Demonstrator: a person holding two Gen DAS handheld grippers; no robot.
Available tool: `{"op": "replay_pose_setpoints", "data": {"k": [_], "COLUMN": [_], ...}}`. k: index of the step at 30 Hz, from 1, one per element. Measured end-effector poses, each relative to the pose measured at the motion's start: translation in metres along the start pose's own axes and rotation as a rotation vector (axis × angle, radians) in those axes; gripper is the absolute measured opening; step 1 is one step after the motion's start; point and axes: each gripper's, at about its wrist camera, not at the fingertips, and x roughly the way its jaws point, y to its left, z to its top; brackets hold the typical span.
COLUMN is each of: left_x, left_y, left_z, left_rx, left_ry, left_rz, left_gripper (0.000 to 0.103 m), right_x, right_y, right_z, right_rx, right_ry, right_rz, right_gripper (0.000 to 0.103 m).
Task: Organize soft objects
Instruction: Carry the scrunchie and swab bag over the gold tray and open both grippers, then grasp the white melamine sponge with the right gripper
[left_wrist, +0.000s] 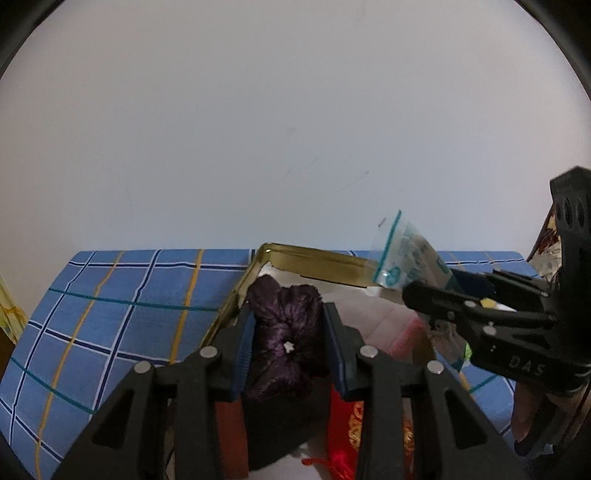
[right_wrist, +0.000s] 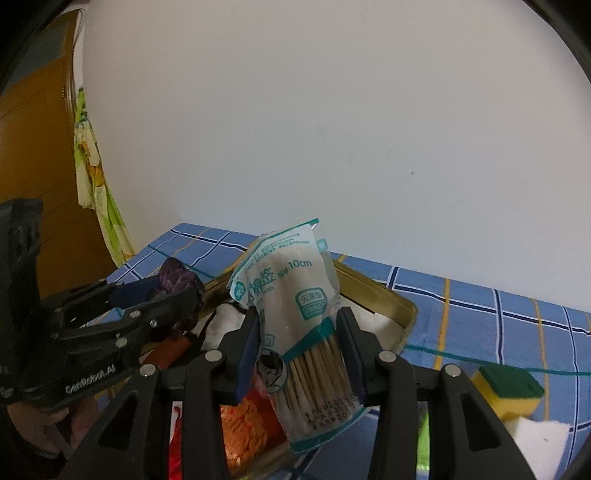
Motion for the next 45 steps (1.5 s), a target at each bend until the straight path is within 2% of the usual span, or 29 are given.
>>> {"op": "replay_pose_setpoints", "data": {"k": [3, 6, 8, 12, 13, 18, 22, 24, 26, 28, 29, 33, 36, 40, 45], "left_x": [0.006, 0.004, -0.001, -0.017, -0.022, -0.041, -0.048, -0.046, -0.043, -0.037, -0.034, -0.025, -0.020, -0.014, -0.009], "left_y": [0.001, 0.002, 0.004, 0.005, 0.003, -0.020, -0.053, -0.073, -0.092, -0.109, -0.117, -0.134, -0.139, -0.142, -0.142], "left_z": [0.002, 0.001, -0.003, -0.007, -0.008, -0.012, -0.015, -0.014, -0.014, -0.014, -0.015, -0.018, -0.022, -0.028, -0.031], "left_rx": [-0.006, -0.015, -0.030, -0.064, -0.069, -0.095, -0.100, -0.082, -0.056, -0.035, -0.030, -0.012, 0.003, 0.011, 0.010], "left_ry": [0.008, 0.002, -0.005, -0.024, -0.031, -0.052, -0.071, -0.077, -0.073, -0.056, -0.049, -0.040, -0.037, -0.028, -0.018], "left_rz": [0.014, 0.029, 0.028, 0.018, 0.014, -0.019, -0.062, -0.084, -0.095, -0.106, -0.113, -0.109, -0.098, -0.100, -0.114], "left_gripper": [0.041, 0.052, 0.065, 0.066, 0.070, 0.078, 0.092, 0.092, 0.092, 0.092, 0.092, 0.092, 0.092, 0.092, 0.092], "right_x": [0.010, 0.010, 0.006, -0.015, -0.023, -0.070, -0.103, -0.114, -0.122, -0.125, -0.125, -0.115, -0.106, -0.097, -0.085], "right_y": [-0.001, 0.002, 0.002, -0.004, -0.007, -0.034, -0.067, -0.088, -0.112, -0.125, -0.129, -0.134, -0.138, -0.152, -0.146], "right_z": [0.000, -0.005, -0.006, -0.013, -0.016, -0.039, -0.057, -0.064, -0.071, -0.077, -0.080, -0.084, -0.087, -0.092, -0.093], "right_rx": [0.016, 0.020, 0.031, 0.046, 0.044, 0.053, 0.087, 0.134, 0.210, 0.231, 0.225, 0.231, 0.211, 0.262, 0.235], "right_ry": [0.011, 0.006, -0.002, -0.028, -0.037, -0.077, -0.103, -0.098, -0.105, -0.112, -0.115, -0.071, -0.039, 0.011, 0.054], "right_rz": [0.003, -0.004, -0.013, -0.024, -0.028, -0.076, -0.172, -0.219, -0.246, -0.288, -0.312, -0.314, -0.368, -0.365, -0.310], "right_gripper": [0.047, 0.060, 0.072, 0.080, 0.083, 0.087, 0.088, 0.090, 0.098, 0.102, 0.102, 0.102, 0.102, 0.102, 0.102]}}
